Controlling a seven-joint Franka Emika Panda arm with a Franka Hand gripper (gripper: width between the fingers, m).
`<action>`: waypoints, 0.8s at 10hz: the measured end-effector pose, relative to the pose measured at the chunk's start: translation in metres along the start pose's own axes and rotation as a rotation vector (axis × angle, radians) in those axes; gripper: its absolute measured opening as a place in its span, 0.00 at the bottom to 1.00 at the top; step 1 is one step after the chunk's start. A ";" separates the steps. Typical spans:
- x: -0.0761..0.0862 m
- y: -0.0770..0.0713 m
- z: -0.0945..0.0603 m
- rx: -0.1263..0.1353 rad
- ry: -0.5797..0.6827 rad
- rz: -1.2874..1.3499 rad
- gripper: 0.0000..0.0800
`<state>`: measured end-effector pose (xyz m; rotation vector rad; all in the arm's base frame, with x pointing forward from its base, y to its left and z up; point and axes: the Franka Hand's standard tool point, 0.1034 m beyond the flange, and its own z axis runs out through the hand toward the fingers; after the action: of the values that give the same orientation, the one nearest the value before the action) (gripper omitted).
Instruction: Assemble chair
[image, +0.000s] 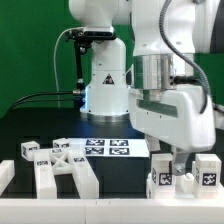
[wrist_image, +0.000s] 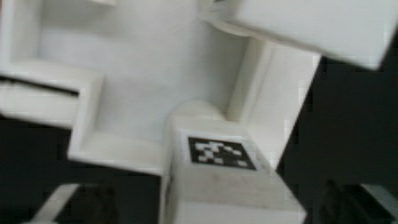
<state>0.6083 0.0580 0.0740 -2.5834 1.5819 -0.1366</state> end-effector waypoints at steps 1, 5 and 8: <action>-0.001 0.000 0.000 -0.001 -0.001 -0.131 0.79; 0.004 0.000 0.000 -0.020 0.047 -0.579 0.81; 0.011 0.005 0.003 -0.026 0.071 -0.872 0.78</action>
Offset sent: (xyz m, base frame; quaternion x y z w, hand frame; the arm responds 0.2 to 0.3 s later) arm 0.0000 0.0000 0.0000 0.0000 0.0000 -0.1938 0.9810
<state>0.6091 0.0466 0.0708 -3.1054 0.3612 -0.2714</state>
